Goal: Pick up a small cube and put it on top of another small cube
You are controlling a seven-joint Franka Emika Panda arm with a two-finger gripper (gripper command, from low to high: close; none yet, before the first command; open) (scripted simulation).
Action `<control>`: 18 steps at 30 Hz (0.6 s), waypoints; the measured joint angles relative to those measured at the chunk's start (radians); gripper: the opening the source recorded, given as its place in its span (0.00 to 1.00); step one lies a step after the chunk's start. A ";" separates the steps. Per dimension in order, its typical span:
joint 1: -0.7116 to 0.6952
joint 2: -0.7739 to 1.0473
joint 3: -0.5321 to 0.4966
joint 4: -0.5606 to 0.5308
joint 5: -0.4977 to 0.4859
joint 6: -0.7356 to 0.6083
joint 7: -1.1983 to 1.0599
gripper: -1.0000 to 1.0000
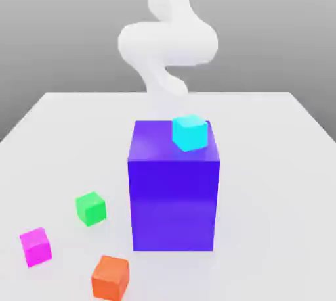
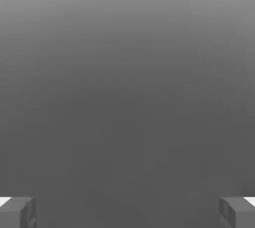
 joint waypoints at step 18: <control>-0.235 0.658 -0.153 -0.123 0.017 0.276 0.247 0.50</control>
